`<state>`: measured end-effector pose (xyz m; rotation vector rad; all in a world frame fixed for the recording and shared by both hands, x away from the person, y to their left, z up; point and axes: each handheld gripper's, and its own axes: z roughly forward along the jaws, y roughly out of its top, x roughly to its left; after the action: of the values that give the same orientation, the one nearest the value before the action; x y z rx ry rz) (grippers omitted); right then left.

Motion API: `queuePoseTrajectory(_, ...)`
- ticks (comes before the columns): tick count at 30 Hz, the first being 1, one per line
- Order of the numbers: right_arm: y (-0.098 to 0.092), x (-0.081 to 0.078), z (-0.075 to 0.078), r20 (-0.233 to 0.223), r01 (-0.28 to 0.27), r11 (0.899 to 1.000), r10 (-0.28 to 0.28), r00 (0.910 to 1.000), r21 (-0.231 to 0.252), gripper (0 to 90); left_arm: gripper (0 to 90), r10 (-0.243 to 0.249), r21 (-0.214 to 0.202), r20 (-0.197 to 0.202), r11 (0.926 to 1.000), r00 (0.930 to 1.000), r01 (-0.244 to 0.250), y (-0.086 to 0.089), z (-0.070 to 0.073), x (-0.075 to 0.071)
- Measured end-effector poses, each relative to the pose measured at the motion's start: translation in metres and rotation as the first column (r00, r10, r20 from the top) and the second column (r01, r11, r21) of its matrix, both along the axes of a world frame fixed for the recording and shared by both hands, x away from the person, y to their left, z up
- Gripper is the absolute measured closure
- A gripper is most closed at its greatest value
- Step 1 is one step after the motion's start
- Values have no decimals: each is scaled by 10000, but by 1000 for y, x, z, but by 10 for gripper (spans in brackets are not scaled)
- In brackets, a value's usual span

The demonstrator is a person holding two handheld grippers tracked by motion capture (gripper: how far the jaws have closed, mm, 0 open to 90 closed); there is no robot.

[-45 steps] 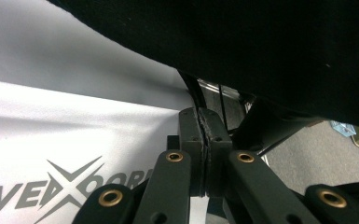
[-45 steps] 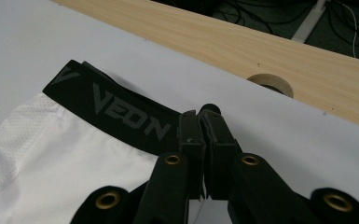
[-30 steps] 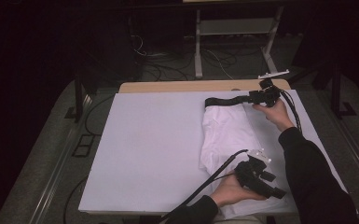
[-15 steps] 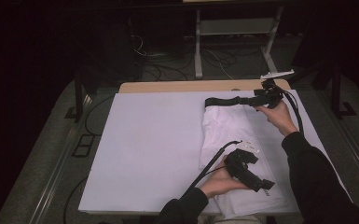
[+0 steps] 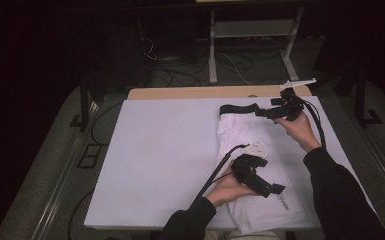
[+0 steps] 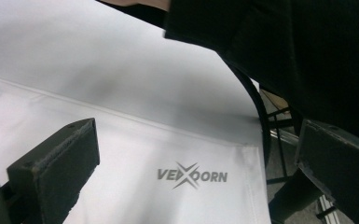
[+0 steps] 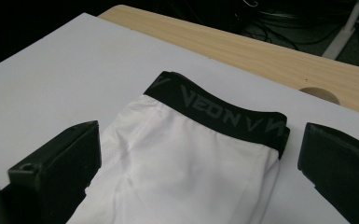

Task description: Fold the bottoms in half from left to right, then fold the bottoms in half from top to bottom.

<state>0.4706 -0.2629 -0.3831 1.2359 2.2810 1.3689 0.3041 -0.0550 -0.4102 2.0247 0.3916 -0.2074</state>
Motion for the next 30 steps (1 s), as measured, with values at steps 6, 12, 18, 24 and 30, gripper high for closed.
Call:
queuePoseTrajectory(6, 2, -8, 0, 86, -62, 10000, 61, 9999, 57, 0, 0, 313, 23, 111, 9995, 9994, -313, 13, 5, 7)
queuePoseTrajectory(12, 3, -14, -1, 109, -57, 10000, 56, 9999, 77, 0, 0, 805, -52, 209, 9967, 9965, -804, 29, 13, 15)
queuePoseTrajectory(18, 1, -17, -3, 67, 216, 9996, -215, 9997, -206, 0, 0, 1393, -140, 299, 9902, 9898, -1389, 45, 17, 25)
queuePoseTrajectory(24, -2, -20, -5, 127, 202, 9997, -203, 9997, 98, 0, 0, 1583, -269, 310, 9871, 9869, -1575, 57, 19, 36)
queuePoseTrajectory(30, -2, -20, -10, 43, 123, 9998, -123, 9999, 169, 0, 0, 1856, -248, 367, 9825, 9819, -1847, 65, 15, 46)
